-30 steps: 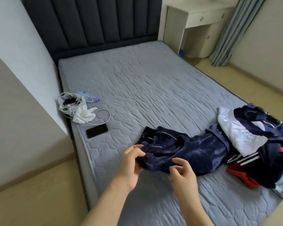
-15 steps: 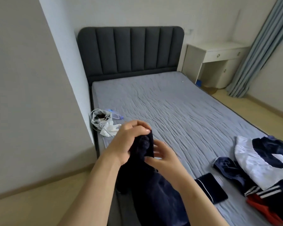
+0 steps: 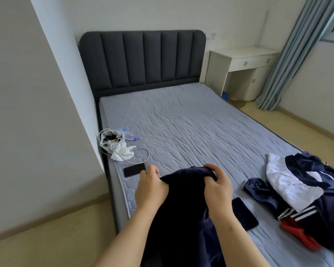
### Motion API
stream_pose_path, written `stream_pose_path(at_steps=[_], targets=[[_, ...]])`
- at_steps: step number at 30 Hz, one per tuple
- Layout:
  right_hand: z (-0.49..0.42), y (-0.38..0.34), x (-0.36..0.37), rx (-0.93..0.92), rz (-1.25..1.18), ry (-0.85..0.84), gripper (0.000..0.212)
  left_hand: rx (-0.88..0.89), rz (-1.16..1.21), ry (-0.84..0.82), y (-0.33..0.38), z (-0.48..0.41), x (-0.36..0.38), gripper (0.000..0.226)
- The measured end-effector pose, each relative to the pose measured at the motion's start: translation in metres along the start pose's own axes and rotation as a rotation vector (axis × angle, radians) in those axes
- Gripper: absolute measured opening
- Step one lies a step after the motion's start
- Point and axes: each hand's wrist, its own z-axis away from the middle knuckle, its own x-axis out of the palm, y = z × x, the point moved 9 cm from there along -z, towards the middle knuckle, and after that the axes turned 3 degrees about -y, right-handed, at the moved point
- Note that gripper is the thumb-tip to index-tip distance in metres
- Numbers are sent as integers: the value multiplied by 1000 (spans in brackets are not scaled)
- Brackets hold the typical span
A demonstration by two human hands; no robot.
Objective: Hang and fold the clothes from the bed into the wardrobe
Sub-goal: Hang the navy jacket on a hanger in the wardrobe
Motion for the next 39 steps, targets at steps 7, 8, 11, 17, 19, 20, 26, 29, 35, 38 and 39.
stream_pose_path(at_steps=[7,8,11,17,19,20,26,29,35,38,39], targets=[[-4,7,-11,-14,334,-95,50,219,178,-322,70,21,34,16],[-5,4,-13,-40,388,-100,57,340,111,-367,87,27,35,15],[-4,-17,-22,-182,471,-56,56,635,-178,-435,120,45,36,19],[-5,-28,-39,-69,143,14,47,574,-173,-155,118,34,6,10],[-1,-35,-39,-88,36,55,54,481,-120,-24,111,31,-2,6],[0,-41,-42,-99,-13,84,56,445,-132,-2,107,30,-1,6],[-10,-104,-65,-199,-195,253,54,259,-308,-219,80,6,7,20],[-11,-143,-77,-276,-287,330,51,183,-242,-183,65,-16,-20,26],[-11,-193,-94,-373,-426,412,54,-339,700,-238,35,-23,-50,21],[-10,-195,-88,-379,-446,408,55,-225,1177,-180,63,-29,-82,22],[-10,-191,-89,-370,-455,429,53,-168,1305,-127,70,-30,-99,21]])
